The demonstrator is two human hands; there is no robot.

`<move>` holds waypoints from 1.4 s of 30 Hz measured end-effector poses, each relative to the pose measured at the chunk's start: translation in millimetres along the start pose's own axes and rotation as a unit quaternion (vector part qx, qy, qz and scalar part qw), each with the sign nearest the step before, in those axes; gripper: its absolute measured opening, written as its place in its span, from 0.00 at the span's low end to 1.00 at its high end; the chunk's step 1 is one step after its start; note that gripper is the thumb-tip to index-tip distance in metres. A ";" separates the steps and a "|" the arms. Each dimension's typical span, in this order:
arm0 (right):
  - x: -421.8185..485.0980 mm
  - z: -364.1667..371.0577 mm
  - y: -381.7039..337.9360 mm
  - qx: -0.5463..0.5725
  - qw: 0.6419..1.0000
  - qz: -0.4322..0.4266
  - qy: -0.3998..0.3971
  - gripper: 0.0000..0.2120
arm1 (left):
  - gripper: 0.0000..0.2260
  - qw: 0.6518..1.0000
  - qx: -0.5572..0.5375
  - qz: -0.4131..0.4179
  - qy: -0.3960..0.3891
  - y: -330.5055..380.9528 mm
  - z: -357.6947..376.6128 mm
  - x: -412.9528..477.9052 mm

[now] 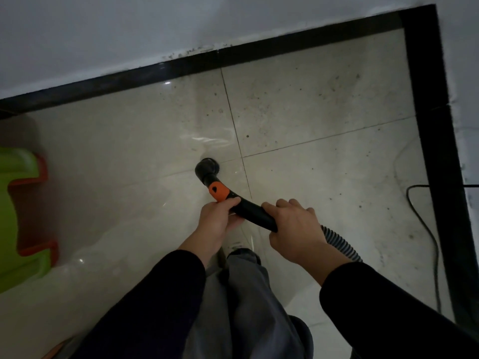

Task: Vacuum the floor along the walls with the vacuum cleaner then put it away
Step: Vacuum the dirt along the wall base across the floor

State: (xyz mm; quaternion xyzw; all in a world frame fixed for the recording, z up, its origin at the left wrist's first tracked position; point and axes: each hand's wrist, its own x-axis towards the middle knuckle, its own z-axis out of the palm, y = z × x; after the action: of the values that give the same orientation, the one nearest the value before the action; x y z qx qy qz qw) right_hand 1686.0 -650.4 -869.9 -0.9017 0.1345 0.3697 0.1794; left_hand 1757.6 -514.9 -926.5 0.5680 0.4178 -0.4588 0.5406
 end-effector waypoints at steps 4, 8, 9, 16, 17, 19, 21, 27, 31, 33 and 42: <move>-9.1 2.6 14.1 0.001 1.000 0.014 -0.003 0.24 | 0.06 1.000 0.015 -0.007 -0.003 -10.5 12.9 -3.0; -19.5 6.8 25.3 0.010 1.000 0.028 -0.004 0.24 | 0.06 1.000 0.024 -0.014 -0.006 -20.6 24.7 -5.4; -22.2 7.5 27.8 0.012 0.999 0.033 -0.003 0.23 | 0.07 0.999 0.029 -0.016 -0.008 -22.4 27.7 -5.9; -37.7 7.0 42.3 0.027 0.997 0.068 0.005 0.20 | 0.09 0.997 0.062 -0.025 -0.034 -29.9 47.2 -10.3; -38.5 6.8 43.3 0.028 0.997 0.070 0.006 0.20 | 0.10 0.997 0.062 -0.027 -0.034 -29.8 49.0 -10.6; -38.2 6.7 43.7 0.031 0.997 0.072 0.011 0.21 | 0.10 0.997 0.059 -0.030 -0.034 -28.0 50.9 -11.4; -35.0 6.5 41.4 0.033 0.997 0.072 0.014 0.21 | 0.10 0.997 0.059 -0.027 -0.031 -24.1 49.5 -10.8; -15.3 4.2 27.3 0.032 0.998 0.056 0.021 0.21 | 0.10 0.998 0.058 -0.014 -0.015 -4.4 37.7 -2.2; -0.7 0.0 19.4 0.032 0.998 0.044 0.029 0.21 | 0.13 0.999 0.044 -0.003 -0.012 10.0 30.7 3.7; 6.4 -2.9 16.2 0.033 0.998 0.040 0.030 0.20 | 0.13 0.999 0.035 0.000 -0.013 17.1 28.4 6.0; 25.8 -12.2 2.8 0.024 0.999 0.017 0.019 0.23 | 0.11 1.000 0.009 -0.002 0.004 35.7 16.8 6.6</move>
State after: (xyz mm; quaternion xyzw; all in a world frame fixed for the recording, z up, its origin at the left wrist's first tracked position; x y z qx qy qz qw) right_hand 1710.4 -661.0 -880.8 -0.9015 0.1623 0.3524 0.1919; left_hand 1792.7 -534.2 -924.6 0.5741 0.4170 -0.4608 0.5331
